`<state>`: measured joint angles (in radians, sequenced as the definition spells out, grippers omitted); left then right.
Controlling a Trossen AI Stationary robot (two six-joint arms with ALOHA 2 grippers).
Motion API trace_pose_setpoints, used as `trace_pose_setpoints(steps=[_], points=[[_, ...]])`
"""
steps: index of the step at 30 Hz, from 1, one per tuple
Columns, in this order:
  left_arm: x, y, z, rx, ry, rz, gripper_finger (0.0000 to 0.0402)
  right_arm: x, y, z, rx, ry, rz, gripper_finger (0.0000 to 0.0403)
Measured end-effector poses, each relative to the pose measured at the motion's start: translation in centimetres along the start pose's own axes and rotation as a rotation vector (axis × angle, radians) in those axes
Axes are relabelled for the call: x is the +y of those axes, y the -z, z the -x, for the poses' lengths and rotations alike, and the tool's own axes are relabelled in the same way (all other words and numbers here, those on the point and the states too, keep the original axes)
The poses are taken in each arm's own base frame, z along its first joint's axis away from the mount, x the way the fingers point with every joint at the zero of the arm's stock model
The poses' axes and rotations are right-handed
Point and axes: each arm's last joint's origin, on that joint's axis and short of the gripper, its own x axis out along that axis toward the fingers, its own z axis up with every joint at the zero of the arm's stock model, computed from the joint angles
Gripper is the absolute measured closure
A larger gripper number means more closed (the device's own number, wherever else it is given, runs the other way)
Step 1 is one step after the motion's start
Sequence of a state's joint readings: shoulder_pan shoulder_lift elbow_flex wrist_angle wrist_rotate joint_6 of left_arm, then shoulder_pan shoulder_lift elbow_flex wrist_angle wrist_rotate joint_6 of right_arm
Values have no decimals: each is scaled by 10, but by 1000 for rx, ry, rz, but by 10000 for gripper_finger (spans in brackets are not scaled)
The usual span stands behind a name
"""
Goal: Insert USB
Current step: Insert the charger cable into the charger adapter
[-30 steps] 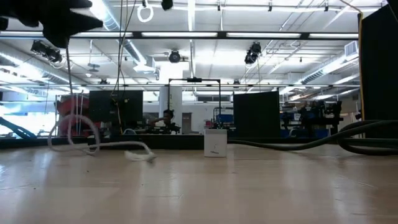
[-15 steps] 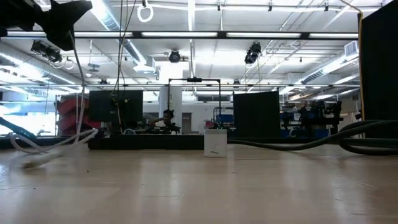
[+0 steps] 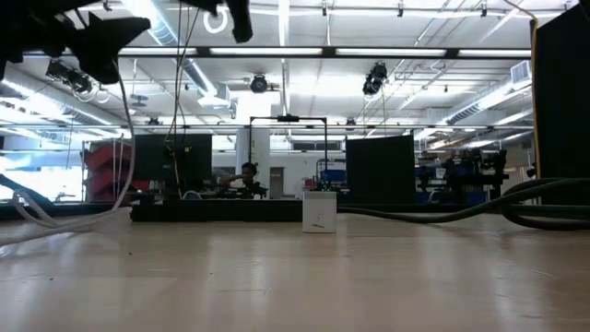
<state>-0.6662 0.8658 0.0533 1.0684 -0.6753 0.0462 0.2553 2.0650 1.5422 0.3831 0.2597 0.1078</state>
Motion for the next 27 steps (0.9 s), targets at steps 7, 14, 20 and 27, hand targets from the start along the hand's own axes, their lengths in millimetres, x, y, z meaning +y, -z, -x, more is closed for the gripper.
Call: trace_pose_setpoints(steps=[7, 14, 20, 27], points=[[-5, 2, -7, 24, 5, -20, 172, -4, 6, -4, 18, -12, -10, 403], [-8, 3, -9, 46, 42, -36, 172, -2, 7, -3, 27, -25, -6, 403], [-8, 7, -9, 79, 54, -38, 172, 1, 13, -2, 76, -28, 6, 403], [-8, 11, -8, 120, 43, -42, 172, 1, 14, -2, 90, -24, 10, 403]])
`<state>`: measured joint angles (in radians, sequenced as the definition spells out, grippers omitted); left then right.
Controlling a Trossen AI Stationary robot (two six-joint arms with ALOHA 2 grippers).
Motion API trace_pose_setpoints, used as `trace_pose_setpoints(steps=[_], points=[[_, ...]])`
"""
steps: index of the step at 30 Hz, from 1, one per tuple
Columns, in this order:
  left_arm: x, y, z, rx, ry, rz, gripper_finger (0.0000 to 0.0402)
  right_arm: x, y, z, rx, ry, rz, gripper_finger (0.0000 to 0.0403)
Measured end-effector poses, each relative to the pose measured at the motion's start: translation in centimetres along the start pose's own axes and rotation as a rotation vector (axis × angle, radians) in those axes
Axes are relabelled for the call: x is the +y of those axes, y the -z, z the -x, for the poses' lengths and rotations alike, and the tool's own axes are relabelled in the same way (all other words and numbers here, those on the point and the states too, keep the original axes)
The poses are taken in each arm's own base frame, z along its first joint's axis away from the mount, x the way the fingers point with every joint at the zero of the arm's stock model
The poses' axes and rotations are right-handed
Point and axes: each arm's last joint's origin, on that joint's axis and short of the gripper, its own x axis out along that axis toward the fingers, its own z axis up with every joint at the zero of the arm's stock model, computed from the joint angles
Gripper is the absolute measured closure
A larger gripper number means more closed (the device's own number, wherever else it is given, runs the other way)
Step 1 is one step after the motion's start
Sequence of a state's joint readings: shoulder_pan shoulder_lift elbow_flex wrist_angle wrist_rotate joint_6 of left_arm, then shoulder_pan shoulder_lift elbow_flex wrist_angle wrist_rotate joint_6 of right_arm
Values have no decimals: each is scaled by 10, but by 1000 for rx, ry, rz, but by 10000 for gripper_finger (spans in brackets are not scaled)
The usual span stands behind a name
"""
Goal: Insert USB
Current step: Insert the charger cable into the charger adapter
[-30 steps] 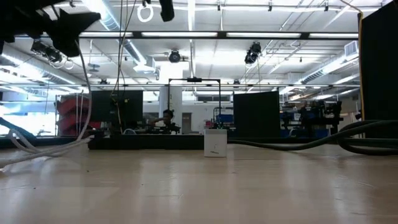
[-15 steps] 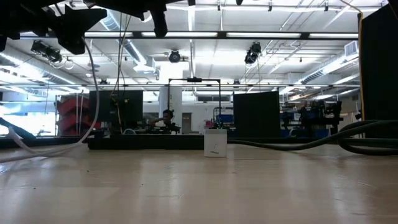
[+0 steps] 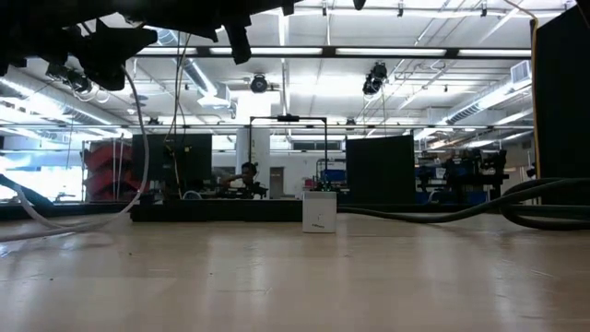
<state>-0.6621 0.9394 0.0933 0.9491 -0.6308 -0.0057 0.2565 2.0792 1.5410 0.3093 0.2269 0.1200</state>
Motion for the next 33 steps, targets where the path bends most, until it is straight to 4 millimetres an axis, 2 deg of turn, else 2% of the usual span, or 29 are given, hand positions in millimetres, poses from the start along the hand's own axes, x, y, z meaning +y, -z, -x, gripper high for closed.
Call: trace_pose_setpoints(steps=[10, 18, 33], points=[[1, 6, 1, 63, -5, -17, 172, 2, 1, 1, 8, 3, 3, 402], [0, 8, 0, 103, 14, -35, 172, 1, -7, 2, -36, 23, -2, 402], [-1, -2, 0, 13, 44, -37, 172, 2, -6, 2, -26, 6, 3, 402]])
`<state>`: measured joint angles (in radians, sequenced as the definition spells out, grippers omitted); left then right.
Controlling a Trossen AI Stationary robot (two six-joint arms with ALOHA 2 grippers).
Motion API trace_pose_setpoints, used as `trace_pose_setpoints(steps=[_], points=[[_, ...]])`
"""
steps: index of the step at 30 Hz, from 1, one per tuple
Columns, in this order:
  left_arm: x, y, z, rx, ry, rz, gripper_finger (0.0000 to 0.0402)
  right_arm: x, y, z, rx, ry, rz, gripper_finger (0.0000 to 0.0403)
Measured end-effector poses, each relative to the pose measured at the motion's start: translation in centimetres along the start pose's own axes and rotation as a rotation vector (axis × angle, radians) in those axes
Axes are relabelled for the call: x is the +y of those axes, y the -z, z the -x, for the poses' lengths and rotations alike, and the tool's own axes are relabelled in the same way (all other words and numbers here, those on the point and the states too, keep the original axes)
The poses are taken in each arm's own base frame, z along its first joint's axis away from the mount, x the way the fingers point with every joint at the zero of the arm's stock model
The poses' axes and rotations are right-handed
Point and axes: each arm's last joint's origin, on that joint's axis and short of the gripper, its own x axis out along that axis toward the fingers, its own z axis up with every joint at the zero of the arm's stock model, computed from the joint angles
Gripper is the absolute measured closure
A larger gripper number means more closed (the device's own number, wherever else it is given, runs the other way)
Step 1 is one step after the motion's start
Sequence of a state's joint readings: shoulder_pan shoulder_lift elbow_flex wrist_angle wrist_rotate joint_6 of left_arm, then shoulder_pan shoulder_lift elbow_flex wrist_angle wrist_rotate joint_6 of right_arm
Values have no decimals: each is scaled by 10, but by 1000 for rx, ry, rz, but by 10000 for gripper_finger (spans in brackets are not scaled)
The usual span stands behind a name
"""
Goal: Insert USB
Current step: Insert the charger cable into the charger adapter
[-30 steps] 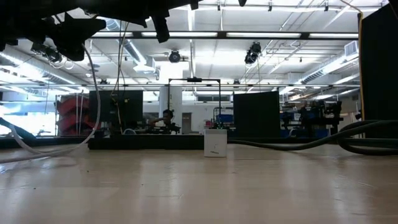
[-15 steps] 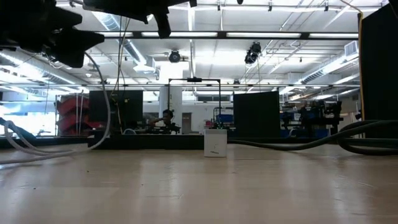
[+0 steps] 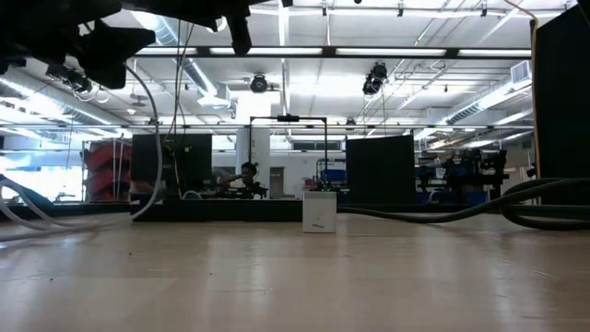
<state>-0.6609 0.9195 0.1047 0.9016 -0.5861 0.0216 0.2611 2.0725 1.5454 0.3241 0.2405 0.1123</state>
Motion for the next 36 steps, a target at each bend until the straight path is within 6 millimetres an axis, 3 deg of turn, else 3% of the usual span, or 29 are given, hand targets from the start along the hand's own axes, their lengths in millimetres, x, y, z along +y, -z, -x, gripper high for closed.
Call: trace_pose_setpoints(steps=[4, 8, 18, 25, 36], points=[[0, -2, 0, -18, 8, 7, 185, 0, 1, 0, 7, 2, 2, 402], [0, -2, 0, -20, 9, 7, 224, 0, 2, 0, 12, 2, 3, 402], [-1, -1, 0, -13, 15, -53, 387, -1, 4, 0, 28, 17, 6, 402], [0, 1, 0, 7, 6, -60, 400, -2, 7, 1, 73, 17, 5, 395], [-9, -10, -14, 182, -11, -73, 401, 2, 9, 15, 244, -4, 1, 301]])
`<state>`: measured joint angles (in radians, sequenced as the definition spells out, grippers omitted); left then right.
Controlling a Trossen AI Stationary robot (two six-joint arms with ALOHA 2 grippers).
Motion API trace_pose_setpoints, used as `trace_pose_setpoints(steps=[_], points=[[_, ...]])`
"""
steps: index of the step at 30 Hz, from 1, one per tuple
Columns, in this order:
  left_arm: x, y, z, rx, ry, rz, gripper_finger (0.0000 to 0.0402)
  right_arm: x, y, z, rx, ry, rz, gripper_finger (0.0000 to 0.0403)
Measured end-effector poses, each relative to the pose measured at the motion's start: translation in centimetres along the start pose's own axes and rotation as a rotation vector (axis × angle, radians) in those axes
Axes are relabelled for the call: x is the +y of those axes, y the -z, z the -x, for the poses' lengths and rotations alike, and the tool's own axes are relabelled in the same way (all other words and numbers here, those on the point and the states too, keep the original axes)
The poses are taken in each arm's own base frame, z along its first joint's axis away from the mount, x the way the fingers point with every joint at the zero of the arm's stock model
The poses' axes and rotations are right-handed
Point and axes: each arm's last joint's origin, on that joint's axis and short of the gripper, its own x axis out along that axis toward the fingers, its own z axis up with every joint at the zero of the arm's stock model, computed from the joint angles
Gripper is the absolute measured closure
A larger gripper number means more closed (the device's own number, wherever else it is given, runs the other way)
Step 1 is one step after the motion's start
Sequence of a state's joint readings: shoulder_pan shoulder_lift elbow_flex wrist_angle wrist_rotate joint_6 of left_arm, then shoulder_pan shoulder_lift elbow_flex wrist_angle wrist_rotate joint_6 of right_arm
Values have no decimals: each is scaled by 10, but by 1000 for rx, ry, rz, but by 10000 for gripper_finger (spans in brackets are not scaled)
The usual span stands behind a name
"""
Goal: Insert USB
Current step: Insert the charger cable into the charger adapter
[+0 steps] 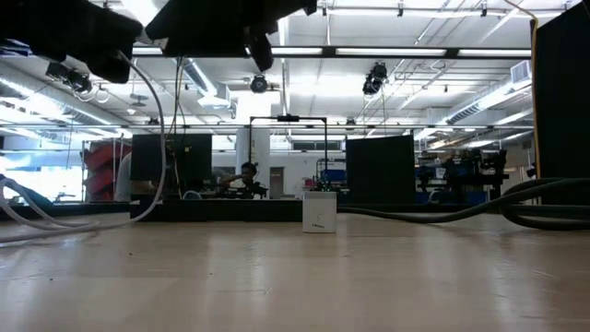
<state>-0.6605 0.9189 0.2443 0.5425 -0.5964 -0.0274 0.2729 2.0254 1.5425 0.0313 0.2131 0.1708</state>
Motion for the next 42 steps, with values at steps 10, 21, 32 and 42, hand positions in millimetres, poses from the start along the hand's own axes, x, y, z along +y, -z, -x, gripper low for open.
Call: trace_pose_setpoints(steps=[10, 21, 32, 42], points=[[-5, -8, -7, 113, -10, 36, 401, 0, 4, 0, 39, -2, -60, 284], [-5, -6, -6, 134, 2, 48, 402, -3, 9, -13, -8, 3, -82, 304], [-5, -1, -6, 182, 14, 50, 402, -6, 15, -22, -10, -20, -51, 308], [-5, 0, -5, 192, 14, 62, 402, -3, 15, -22, -17, -30, -46, 328]])
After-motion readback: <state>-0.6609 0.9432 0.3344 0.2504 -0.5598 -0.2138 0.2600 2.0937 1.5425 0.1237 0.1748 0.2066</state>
